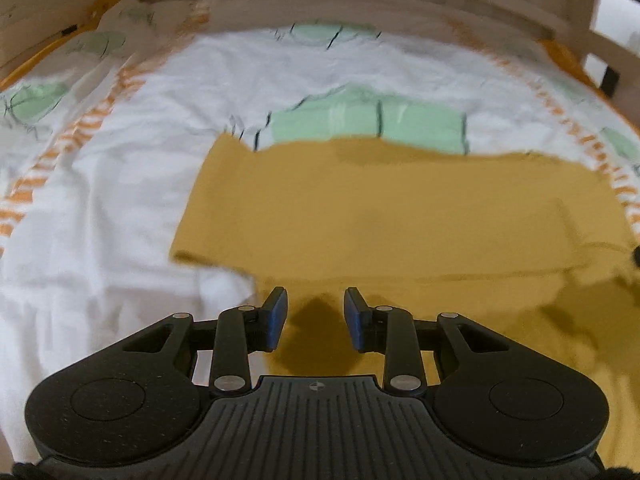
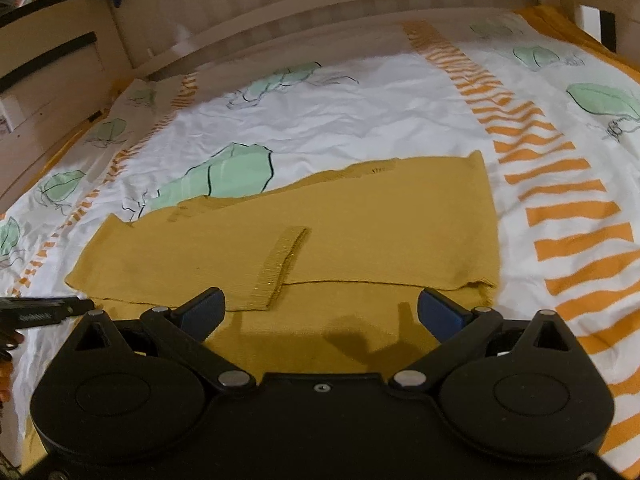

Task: Fold small clothes
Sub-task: 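Move the right tool to the sweater hem and close on it, then lift the hem and fold it toward the collar, open right tool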

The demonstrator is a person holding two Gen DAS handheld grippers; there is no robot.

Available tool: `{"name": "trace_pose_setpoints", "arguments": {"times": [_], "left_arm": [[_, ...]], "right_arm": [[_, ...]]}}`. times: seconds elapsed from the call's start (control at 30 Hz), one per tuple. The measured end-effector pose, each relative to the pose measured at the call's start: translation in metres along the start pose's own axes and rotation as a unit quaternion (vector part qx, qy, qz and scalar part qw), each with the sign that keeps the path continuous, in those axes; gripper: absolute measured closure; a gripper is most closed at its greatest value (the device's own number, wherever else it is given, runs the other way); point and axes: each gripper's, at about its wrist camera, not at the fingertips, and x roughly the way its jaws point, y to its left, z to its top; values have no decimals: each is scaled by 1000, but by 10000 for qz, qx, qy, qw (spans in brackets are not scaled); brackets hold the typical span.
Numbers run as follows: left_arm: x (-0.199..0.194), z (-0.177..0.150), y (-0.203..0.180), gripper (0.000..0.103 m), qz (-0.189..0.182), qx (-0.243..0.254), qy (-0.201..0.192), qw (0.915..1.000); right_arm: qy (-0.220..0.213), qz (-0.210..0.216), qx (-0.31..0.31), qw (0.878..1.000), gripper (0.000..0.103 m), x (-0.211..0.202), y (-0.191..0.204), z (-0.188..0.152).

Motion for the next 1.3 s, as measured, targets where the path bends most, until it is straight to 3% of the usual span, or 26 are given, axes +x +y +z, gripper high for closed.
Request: {"name": "trace_pose_setpoints", "arguments": {"times": [0.17,0.3,0.37,0.5,0.67,0.9,1.1,1.17,1.23,1.3], "left_arm": [[6,-14,3,72,31,-147,-117,9998],[8,-23,10,71,-63,-629,-291,9976],[9,-21,10,69,-65,-748,-276,9968],[9,-19,7,69,14,-695,-215,9974],[8,-13,11,69,-92,-694,-63,9975],[6,5,29,69,-385,-1058,246,9933],[-9,31,54,69,-484,-1357,-57,9895],[-15,39,65,69,-452,-1480,-170,9878],[-20,46,74,68,-454,-1598,-258,9858],[-24,51,82,68,-511,-1741,-319,9829]], "right_arm": [[-195,192,-182,9995,1,2,6,-1],[-330,413,-269,9982,2,5,12,-1],[-249,546,-276,9978,11,10,15,1],[-124,624,-334,9974,17,20,22,7],[69,739,33,9972,29,44,26,16],[309,557,712,9954,35,67,17,20],[491,483,623,9957,51,73,26,22],[567,447,559,9958,71,77,30,25],[628,391,549,9957,84,79,33,27],[646,317,512,9961,88,79,37,31]]}}
